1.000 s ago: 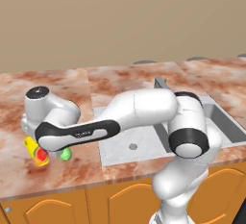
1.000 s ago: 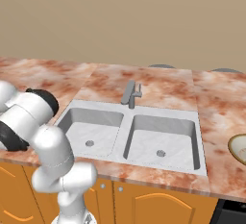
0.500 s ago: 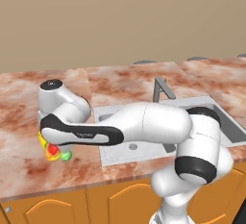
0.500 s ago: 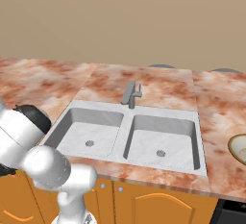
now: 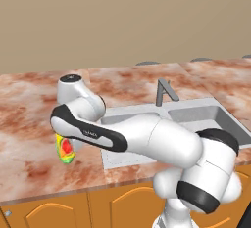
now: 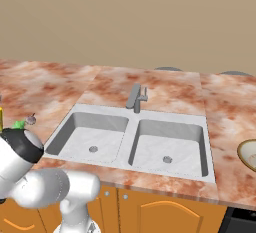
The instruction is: Remove the corn and garlic from the sink. Then move the bowl and cup from the counter to the sink for washing.
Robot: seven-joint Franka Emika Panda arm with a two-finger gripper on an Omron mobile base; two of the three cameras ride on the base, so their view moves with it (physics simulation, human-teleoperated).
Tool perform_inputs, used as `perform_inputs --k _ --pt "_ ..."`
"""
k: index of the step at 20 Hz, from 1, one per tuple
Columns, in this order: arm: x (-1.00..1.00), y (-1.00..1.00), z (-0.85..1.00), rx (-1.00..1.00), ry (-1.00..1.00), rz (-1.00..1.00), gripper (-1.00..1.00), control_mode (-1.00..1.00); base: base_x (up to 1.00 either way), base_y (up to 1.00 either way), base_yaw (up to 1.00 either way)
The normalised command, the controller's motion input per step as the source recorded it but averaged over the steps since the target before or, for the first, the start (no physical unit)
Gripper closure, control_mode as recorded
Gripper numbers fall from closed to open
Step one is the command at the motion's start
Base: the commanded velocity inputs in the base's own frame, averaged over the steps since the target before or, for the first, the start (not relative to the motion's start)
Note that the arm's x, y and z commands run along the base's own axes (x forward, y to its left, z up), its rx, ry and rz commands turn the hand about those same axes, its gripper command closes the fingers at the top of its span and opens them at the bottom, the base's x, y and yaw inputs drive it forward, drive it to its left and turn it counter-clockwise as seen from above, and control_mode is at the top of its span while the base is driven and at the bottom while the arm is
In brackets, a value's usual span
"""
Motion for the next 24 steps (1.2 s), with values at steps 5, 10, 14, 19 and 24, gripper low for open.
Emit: perform_inputs --k 5,10,14,19,24 --pt "0.03 -0.43 0.04 0.01 0.0 -0.06 1.0 -1.0 0.0 0.0 0.0" --pt "0.03 -0.44 0.01 0.0 0.0 0.0 1.0 -1.0 0.0 0.0 0.0" --pt "0.11 -0.42 0.01 0.0 0.0 0.0 1.0 -1.0 0.0 0.0 0.0" --pt "0.09 -0.43 0.02 0.0 0.0 0.0 1.0 -1.0 0.0 0.0 0.0" --pt "0.11 -0.42 0.0 0.0 0.0 0.0 1.0 -1.0 0.0 0.0 0.0"
